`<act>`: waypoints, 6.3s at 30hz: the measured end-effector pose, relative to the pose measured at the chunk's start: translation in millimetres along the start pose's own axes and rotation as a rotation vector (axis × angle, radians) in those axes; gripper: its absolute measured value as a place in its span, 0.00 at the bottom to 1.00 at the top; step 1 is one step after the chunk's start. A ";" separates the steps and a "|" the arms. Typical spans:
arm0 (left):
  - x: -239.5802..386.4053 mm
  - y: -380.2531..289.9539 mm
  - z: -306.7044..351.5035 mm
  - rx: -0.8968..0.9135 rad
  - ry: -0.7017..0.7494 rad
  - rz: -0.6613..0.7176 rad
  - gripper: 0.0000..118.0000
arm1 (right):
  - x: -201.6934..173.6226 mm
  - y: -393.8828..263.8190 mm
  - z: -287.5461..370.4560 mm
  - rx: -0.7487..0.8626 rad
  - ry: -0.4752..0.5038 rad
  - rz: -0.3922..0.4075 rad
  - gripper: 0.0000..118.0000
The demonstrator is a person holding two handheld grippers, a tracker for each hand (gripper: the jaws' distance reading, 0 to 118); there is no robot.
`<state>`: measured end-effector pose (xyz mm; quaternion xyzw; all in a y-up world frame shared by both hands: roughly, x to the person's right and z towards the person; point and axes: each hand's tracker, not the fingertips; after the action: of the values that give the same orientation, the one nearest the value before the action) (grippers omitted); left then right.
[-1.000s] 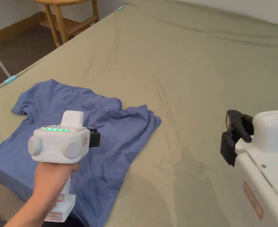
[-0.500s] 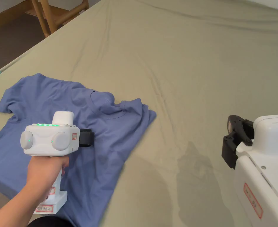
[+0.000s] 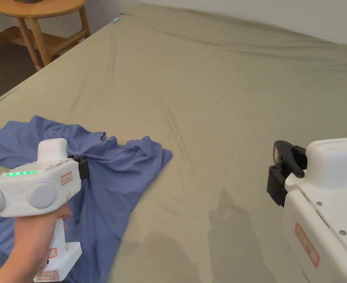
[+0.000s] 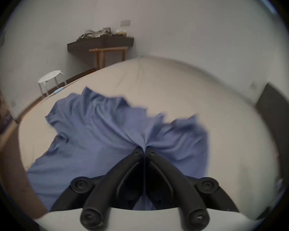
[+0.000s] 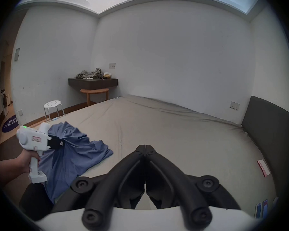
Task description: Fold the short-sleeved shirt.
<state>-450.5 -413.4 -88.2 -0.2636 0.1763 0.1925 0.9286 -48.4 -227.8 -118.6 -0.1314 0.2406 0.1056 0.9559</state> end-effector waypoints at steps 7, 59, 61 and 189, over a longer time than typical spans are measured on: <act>7.9 55.6 88.3 0.242 -0.188 0.130 0.00 | 5.1 11.6 36.2 0.062 -0.025 -0.043 0.00; 419.7 -142.0 -16.8 -0.468 -0.551 -0.701 0.07 | 179.4 -64.1 105.1 -0.055 -0.409 -0.148 0.00; 409.6 -149.6 -14.1 -0.461 -0.541 -0.715 0.28 | 177.8 -64.3 103.5 -0.065 -0.404 -0.143 0.00; 286.8 47.9 119.1 0.160 -0.281 -0.421 0.00 | 294.4 -36.2 77.0 -0.086 -0.404 -0.113 0.02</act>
<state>-197.4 -233.5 -136.2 -0.1911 0.0015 0.0155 0.9815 248.2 -197.9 -189.6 -0.1613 0.0318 0.0863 0.9826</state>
